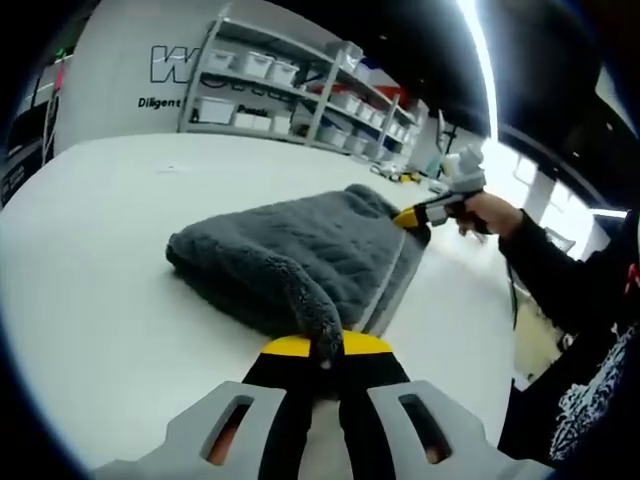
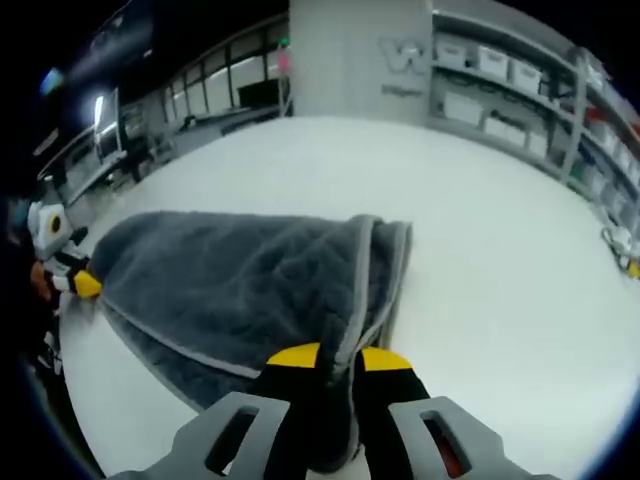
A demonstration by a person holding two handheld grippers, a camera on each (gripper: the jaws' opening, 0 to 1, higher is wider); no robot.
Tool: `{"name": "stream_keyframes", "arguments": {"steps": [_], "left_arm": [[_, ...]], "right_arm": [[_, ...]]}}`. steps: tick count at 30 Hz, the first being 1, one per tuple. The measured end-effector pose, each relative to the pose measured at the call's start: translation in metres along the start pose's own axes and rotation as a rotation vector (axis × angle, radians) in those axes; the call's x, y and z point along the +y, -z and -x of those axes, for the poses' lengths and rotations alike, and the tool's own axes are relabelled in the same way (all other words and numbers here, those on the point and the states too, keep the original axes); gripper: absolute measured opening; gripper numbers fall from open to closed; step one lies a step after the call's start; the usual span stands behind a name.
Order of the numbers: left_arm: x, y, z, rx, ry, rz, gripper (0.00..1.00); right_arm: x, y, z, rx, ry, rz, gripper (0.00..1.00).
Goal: Open the folded towel by lifting each exposed corner and separating the folded layers until the towel lies flat within the target outline without major curled edges
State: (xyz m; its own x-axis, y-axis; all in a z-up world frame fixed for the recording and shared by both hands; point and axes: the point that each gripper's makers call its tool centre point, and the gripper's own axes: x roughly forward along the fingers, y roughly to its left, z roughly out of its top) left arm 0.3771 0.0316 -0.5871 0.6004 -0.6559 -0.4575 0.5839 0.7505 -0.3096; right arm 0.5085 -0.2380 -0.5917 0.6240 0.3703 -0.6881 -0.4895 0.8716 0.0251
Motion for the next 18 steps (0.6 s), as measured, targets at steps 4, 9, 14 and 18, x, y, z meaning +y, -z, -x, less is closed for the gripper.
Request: {"name": "stream_keyframes", "arguments": {"steps": [4, 9, 14, 18], "left_arm": [[-0.007, 0.002, 0.001, 0.009, 0.014, -0.01, 0.05], [-0.016, 0.004, 0.001, 0.012, 0.03, -0.019, 0.05], [-0.023, 0.006, 0.001, 0.011, 0.044, -0.028, 0.04], [-0.029, 0.008, 0.0, -0.001, 0.054, -0.031, 0.05]], "right_arm": [[-0.005, -0.004, -0.005, 0.013, -0.008, 0.023, 0.09], [-0.008, -0.007, -0.009, 0.028, -0.021, 0.032, 0.09], [-0.004, -0.009, -0.012, 0.043, -0.02, 0.069, 0.09], [-0.003, -0.013, -0.016, 0.074, -0.032, 0.114, 0.09]]}}
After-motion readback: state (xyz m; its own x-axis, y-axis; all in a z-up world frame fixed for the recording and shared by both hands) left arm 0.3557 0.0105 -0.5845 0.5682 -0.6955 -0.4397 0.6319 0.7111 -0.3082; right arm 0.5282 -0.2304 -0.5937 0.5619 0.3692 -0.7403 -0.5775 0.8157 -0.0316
